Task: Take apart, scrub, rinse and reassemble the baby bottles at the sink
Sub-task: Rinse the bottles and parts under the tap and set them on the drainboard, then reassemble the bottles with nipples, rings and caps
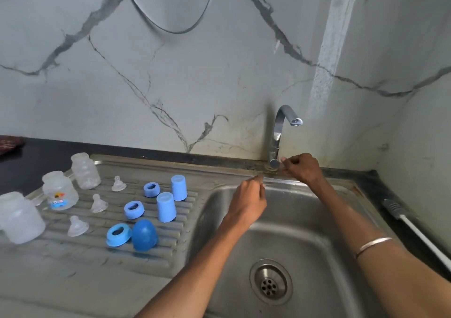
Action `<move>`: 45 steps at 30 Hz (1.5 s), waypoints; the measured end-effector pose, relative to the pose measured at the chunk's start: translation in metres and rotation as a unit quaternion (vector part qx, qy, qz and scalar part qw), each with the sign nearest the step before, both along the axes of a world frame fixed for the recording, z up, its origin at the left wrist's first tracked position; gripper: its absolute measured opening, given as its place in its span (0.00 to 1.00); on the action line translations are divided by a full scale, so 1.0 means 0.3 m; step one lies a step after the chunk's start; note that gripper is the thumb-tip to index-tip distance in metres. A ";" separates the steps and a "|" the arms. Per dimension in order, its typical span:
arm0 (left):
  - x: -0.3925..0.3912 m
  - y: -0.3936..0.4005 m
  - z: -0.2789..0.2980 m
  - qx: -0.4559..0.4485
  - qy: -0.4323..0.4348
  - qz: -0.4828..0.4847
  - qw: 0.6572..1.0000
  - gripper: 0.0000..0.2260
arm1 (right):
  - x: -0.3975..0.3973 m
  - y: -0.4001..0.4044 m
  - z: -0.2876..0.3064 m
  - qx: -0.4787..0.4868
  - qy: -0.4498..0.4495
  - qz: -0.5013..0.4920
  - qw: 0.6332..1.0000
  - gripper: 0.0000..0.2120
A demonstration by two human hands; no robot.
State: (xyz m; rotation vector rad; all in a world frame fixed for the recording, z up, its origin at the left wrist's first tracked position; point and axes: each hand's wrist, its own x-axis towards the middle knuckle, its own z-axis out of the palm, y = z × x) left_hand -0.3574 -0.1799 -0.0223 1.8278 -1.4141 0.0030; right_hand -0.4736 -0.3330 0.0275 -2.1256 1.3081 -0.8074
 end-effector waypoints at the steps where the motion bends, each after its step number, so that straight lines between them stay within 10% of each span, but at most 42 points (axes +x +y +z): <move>1: 0.002 0.021 0.020 -0.006 -0.001 0.003 1.000 0.15 | -0.009 0.030 0.008 0.012 -0.009 0.008 1.000 0.18; 25: 0.710 0.837 0.283 -0.007 0.015 0.165 0.986 0.15 | 0.714 0.857 0.181 -0.024 0.046 0.210 0.976 0.07; 45: 1.084 0.552 0.093 0.254 -0.036 0.185 0.949 0.12 | 1.073 0.720 0.001 -0.105 0.397 0.253 0.876 0.15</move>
